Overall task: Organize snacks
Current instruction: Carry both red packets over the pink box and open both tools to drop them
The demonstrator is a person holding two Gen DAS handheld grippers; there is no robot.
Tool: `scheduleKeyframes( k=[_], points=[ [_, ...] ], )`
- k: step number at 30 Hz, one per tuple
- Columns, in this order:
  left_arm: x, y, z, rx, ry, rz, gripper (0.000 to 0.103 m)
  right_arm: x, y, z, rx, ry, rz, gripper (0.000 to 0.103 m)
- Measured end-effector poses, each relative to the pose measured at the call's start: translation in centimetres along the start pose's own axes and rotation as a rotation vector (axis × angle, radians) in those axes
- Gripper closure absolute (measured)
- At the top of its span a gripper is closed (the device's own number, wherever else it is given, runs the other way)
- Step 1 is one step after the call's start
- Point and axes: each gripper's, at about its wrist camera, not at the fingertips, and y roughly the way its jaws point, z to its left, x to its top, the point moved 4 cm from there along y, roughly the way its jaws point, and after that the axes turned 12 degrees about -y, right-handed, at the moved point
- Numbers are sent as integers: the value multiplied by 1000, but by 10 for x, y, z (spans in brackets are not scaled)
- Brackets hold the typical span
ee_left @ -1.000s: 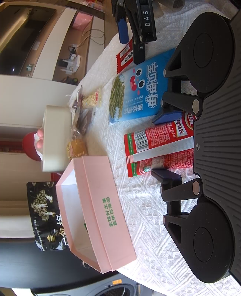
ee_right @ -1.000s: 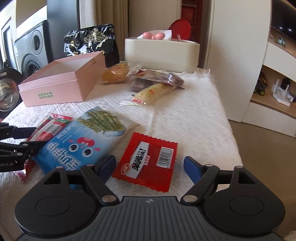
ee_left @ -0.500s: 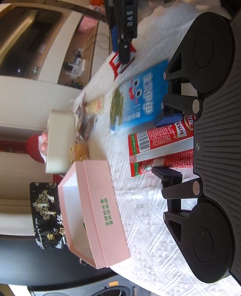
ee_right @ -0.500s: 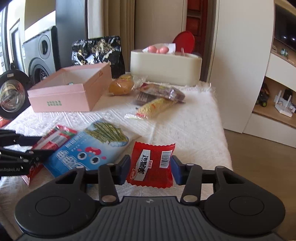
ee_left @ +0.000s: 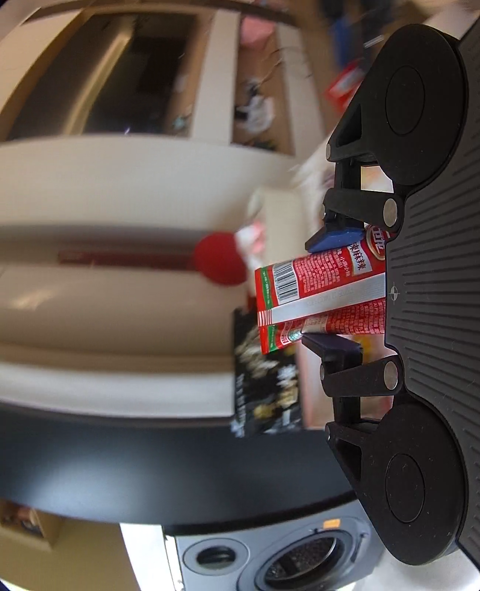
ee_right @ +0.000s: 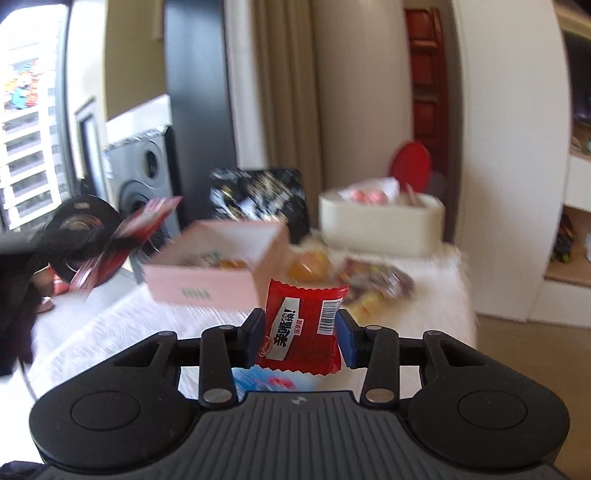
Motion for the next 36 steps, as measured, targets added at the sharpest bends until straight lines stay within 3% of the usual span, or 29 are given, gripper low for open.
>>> scheduleKeyframes(
  k=[4,8,12,16,23,28,30,34,36],
  points=[
    [14,87,34,108,-91,117,50,18,15,17,35,-52,-23,62],
    [-15,164,69,183,-185,281,49,30,40,25,53,-96,-15,62],
    [-42,197,90,239,-208,379,48,38,73,25,60,-115,21,62],
    [-49,196,91,223,-165,381,48,45,111,23,74,-108,60,62],
    [-53,174,93,106,-187,372,48,75,203,20,160,19,108,62],
    [-53,156,79,128,-65,313,48,90,278,29,201,76,205,62],
    [-54,149,76,121,-43,303,48,90,299,33,231,91,253,54],
    [-55,141,73,113,-24,294,50,89,302,28,233,132,271,50],
    [-56,140,71,114,-19,296,50,87,288,23,221,141,247,40]
  ],
)
